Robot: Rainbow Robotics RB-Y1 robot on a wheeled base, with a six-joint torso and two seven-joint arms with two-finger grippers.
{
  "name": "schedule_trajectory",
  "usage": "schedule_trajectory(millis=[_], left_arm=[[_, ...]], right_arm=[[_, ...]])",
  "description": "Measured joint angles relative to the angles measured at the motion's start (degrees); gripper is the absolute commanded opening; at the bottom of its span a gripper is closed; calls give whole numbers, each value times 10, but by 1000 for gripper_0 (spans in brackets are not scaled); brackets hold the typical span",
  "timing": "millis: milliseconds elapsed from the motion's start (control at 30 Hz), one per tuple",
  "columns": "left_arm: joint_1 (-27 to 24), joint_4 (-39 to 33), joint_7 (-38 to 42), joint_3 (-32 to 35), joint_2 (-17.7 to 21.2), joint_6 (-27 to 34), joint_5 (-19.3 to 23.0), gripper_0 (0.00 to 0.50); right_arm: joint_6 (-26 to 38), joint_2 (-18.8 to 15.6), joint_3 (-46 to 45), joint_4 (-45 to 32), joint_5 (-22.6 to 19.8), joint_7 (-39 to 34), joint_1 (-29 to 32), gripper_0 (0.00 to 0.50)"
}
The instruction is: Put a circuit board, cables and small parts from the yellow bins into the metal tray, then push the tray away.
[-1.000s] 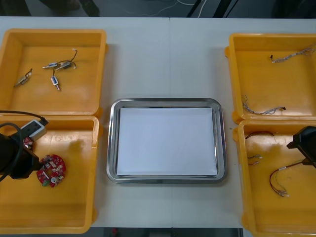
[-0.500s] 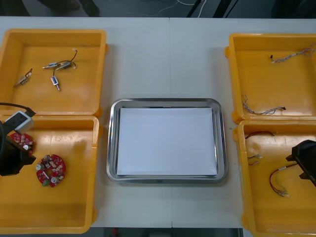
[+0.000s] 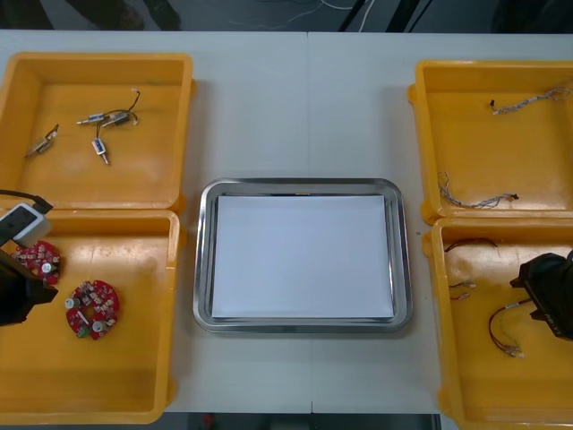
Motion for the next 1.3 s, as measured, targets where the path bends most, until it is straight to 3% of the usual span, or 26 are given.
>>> schedule_trajectory(millis=[367,767,833,867,900,967,1300], left_arm=[[34,0,-125,0,-9,-5,8,500],[40,1,-133,-63,-9,-76,0,500],[40,3,-133,-78,-9,-86,-4,500],[40,4,-133,-84,-9,-91,-6,500],[40,5,-133,-89,-9,-94,-7,500],[40,6,-133,-96,-9,-101,-10,500],[40,16,-133,-116,-8,-119,-23,500]], right_arm=[[-31,1,26,36,7,-2,0,500],[-35,1,33,40,10,-18,1,500],[-35,1,35,40,10,-33,1,308],[-35,1,35,40,10,-37,2,129],[-35,1,35,40,10,-38,3,59],[-36,1,35,40,10,-38,5,0],[-43,1,35,40,6,-38,10,0]])
